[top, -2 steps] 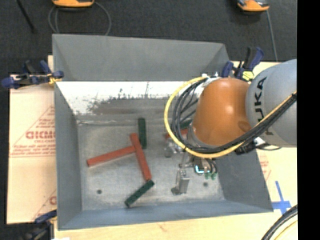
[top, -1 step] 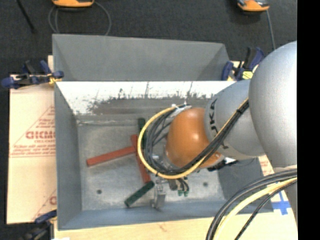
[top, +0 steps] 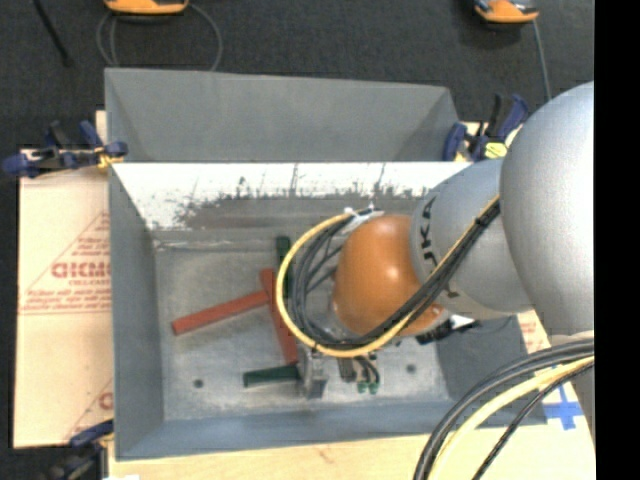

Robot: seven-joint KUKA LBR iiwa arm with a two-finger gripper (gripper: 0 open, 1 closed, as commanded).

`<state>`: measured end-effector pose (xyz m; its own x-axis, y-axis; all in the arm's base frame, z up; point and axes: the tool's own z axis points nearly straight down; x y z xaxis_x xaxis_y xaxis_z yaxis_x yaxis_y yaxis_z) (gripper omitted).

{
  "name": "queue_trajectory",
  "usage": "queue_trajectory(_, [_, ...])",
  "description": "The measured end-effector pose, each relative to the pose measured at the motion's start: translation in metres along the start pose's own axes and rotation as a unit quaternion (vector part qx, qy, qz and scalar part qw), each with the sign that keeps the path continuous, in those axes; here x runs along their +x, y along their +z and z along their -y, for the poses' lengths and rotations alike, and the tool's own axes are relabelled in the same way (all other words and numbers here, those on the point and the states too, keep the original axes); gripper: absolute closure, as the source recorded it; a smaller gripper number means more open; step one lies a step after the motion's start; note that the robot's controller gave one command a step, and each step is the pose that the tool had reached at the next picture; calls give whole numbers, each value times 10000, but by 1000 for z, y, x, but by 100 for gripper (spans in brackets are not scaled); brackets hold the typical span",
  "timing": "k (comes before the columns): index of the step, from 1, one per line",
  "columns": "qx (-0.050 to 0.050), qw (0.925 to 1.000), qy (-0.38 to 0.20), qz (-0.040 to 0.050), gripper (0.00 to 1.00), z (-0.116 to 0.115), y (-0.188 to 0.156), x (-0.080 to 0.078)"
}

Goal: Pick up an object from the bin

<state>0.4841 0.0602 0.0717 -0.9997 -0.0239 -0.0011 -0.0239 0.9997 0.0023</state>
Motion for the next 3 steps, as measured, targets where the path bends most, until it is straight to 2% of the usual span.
queue_trajectory(2, [1, 9993, 373, 29, 100, -8, 0, -12])
queue_trajectory(3, [28, 9999, -121, -99, 100, -12, -5, -72])
